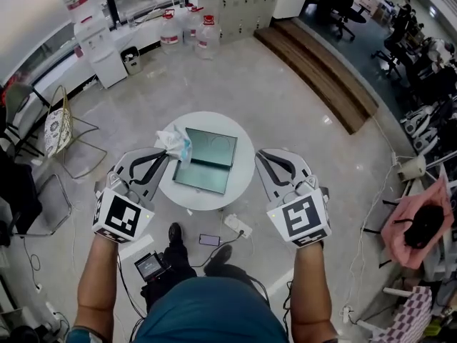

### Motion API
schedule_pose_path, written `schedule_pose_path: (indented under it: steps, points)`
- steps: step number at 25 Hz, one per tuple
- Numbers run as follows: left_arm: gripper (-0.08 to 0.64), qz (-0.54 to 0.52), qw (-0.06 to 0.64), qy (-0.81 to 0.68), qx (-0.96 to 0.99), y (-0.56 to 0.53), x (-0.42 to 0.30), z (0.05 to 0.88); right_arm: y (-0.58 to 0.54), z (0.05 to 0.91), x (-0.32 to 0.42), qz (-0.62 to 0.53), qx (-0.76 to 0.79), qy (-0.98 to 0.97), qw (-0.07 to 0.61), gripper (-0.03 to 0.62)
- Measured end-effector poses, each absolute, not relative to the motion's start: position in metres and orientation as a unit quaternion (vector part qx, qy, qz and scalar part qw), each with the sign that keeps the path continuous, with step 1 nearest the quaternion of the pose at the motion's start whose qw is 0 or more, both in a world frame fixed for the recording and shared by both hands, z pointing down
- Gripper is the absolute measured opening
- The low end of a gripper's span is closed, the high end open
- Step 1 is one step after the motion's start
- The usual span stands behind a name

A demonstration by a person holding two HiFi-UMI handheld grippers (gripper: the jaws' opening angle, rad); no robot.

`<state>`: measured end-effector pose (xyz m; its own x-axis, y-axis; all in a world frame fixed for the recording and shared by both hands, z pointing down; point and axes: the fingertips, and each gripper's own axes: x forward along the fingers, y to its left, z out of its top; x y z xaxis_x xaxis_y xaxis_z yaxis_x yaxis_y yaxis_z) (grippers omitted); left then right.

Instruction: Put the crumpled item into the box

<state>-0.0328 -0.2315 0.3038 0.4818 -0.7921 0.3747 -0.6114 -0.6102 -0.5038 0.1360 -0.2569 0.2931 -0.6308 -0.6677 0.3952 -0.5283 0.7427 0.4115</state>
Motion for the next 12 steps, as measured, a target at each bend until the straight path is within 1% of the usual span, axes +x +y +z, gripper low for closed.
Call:
schedule_pose_path:
  steps: [6,12]
  points:
    - [0.020,-0.300,0.132,0.398,-0.857,-0.270,-0.043,0.339,-0.288,0.323,0.130,-0.107,0.341,-0.889,0.286,0.040]
    - [0.020,-0.305,0.115,0.364,-0.872,-0.314,-0.027,0.380,-0.322,0.355,0.144,-0.084,0.356,-0.880,0.302,0.040]
